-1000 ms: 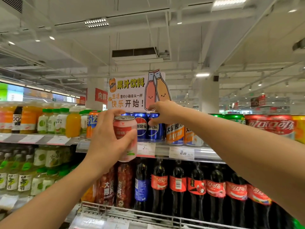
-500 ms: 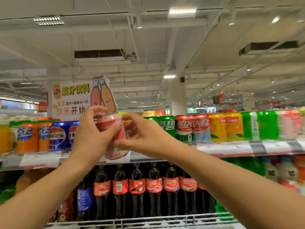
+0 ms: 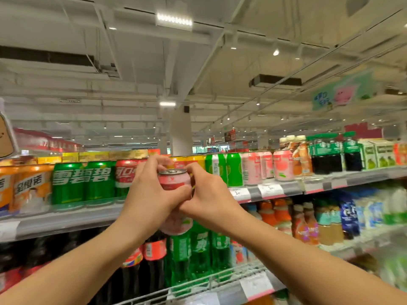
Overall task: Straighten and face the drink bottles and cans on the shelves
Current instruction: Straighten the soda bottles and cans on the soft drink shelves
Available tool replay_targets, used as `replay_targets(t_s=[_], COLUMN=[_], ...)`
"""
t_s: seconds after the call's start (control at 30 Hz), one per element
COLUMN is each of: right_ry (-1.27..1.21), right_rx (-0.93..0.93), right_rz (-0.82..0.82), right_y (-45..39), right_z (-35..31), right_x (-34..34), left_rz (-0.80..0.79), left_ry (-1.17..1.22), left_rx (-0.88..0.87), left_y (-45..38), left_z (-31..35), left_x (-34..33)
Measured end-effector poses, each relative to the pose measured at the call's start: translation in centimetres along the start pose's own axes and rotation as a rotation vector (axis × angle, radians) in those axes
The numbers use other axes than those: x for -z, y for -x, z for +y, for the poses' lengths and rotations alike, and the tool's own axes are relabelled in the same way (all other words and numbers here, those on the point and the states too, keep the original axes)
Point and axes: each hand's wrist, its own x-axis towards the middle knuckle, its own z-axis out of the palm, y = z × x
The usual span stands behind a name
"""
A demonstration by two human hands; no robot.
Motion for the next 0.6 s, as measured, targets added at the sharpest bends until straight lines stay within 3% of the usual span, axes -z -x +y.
replay_targets(t_s=[0.2, 0.37, 0.47, 0.6], right_ry=[0.09, 0.097, 0.145, 0.172], right_rx=[-0.06, -0.142, -0.193, -0.233], right_rz=[0.076, 0.13, 0.247, 0.33], right_y=[1.9, 1.5, 0.6, -1.5], right_z=[7.5, 13.7, 17.1, 20.7], right_x=[7.2, 12.6, 14.8, 16.0], left_rz=[-0.216, -0.346, -0.43, -0.48], left_ry=[-0.132, -0.676, -0.954, -1.073], left_rx=[-0.209, -0.358, -0.323, -0.266], left_y=[0.2, 2.0, 2.7, 2.9], left_z=[1.1, -2.4, -5.2, -7.5], left_x=[-6.5, -9.6, -10.3, -10.2])
